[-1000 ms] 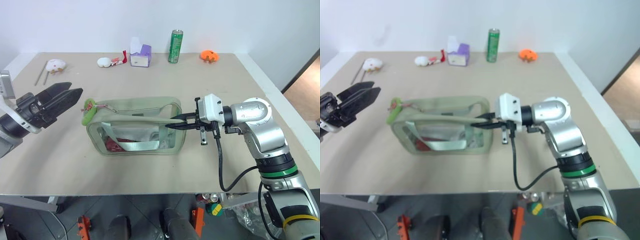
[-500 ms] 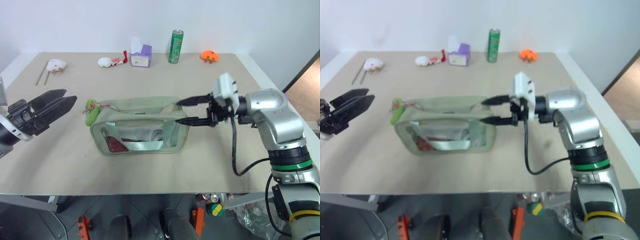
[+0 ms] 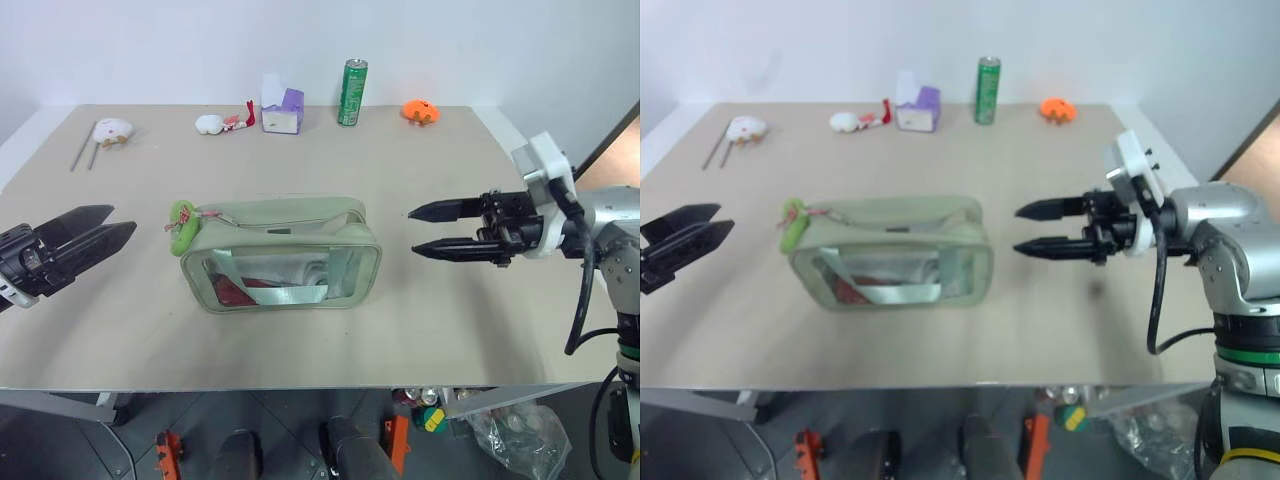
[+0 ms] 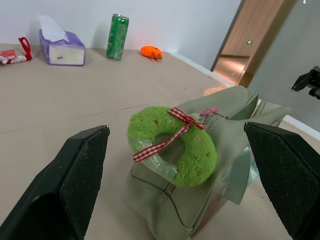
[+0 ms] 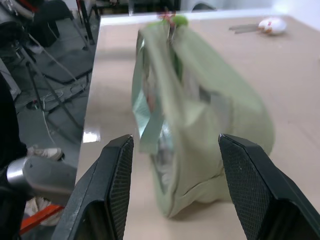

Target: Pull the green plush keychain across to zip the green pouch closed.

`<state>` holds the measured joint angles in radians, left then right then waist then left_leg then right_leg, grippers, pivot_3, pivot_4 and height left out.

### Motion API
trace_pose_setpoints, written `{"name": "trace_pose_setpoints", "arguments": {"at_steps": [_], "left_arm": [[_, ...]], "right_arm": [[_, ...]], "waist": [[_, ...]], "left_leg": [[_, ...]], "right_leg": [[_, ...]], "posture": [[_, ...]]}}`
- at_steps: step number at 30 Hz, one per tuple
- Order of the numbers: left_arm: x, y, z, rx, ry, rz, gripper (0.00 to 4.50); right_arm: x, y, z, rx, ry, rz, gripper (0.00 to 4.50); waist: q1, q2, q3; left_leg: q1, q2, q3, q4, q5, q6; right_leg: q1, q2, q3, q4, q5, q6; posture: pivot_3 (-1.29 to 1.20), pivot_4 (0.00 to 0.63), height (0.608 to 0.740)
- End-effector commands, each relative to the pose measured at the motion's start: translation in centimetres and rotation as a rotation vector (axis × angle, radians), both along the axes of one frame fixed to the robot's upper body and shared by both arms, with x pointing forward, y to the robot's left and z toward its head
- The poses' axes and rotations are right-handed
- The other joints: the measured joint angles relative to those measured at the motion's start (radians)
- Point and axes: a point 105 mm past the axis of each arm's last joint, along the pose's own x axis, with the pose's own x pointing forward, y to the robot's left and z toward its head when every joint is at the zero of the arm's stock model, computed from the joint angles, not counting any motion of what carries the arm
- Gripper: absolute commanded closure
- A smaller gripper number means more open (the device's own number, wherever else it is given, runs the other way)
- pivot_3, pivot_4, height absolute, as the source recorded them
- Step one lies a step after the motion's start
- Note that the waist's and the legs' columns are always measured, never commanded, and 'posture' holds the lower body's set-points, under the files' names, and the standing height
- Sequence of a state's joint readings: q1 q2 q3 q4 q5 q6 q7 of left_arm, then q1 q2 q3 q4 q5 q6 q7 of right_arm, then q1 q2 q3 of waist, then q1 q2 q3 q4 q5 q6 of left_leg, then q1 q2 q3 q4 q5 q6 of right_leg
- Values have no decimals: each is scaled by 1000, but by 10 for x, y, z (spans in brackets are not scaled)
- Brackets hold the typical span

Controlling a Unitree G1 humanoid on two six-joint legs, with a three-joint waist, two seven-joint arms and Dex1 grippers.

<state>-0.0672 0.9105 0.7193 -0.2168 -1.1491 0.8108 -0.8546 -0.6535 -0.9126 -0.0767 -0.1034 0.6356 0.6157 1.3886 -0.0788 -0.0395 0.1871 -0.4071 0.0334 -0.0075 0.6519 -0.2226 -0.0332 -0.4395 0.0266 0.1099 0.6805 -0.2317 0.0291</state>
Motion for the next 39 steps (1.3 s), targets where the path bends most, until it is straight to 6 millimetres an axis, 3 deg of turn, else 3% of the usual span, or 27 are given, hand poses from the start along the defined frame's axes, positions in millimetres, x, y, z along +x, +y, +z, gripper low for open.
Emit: {"name": "trace_pose_setpoints", "arguments": {"at_steps": [1, 8, 14, 17, 22, 23, 32, 39], "left_arm": [[-3, 1, 10, 20, -51, -1, 0], [-1, -8, 7, 29, -48, -29, 0], [0, -9, 2, 27, -40, -20, 0], [1, -9, -2, 22, -33, -12, 0], [2, -10, -8, 13, -19, -4, 0], [2, -11, -9, 13, -14, -8, 0], [-15, -60, -3, 92, -23, -243, 0], [-18, -69, 8, 124, -52, -291, 0]], "right_arm": [[3, 11, -10, -66, -66, -3, 1730], [20, 27, -17, -78, -127, -11, 1730], [22, 38, -24, -86, -130, 29, 1730], [24, 40, -23, -69, -136, 28, 2475], [21, 41, -22, -62, -134, 52, 4289], [21, 41, -22, -62, -134, 53, 4481], [21, 42, -25, -66, -136, 61, 4481], [18, 42, -27, -63, -129, 68, 4481]], "waist": [[0, 0, 0], [1, 0, 0], [1, 0, 0], [1, 0, 0], [1, 0, 0], [1, 0, 0], [1, 0, 0], [1, 0, 0]], "left_leg": [[0, 0, 0, 0, 0, 0], [-1, 0, 1, 0, 0, 0], [-1, 0, 0, 0, 0, 0], [-1, 0, 0, 0, 0, 0], [-1, 0, 0, 0, 0, 0], [-1, 0, 0, 0, 0, 0], [-1, 0, 0, 0, 0, 0], [-1, 0, 0, 0, 0, 0]], "right_leg": [[0, 0, 0, 0, 0, 0], [0, -1, 1, 0, 2, 3], [0, 0, 0, 0, 2, 3], [0, 0, 0, 0, 2, 3], [0, 0, 0, 0, 2, 3], [0, 0, 0, 0, 2, 3], [0, 0, 0, 0, 2, 4], [0, 0, 0, 0, 2, 4]], "posture": [[0, 150, 740], [0, 150, 740], [0, 150, 740], [0, 150, 740], [0, 150, 740], [0, 150, 740], [0, 150, 740], [0, 150, 740]]}}
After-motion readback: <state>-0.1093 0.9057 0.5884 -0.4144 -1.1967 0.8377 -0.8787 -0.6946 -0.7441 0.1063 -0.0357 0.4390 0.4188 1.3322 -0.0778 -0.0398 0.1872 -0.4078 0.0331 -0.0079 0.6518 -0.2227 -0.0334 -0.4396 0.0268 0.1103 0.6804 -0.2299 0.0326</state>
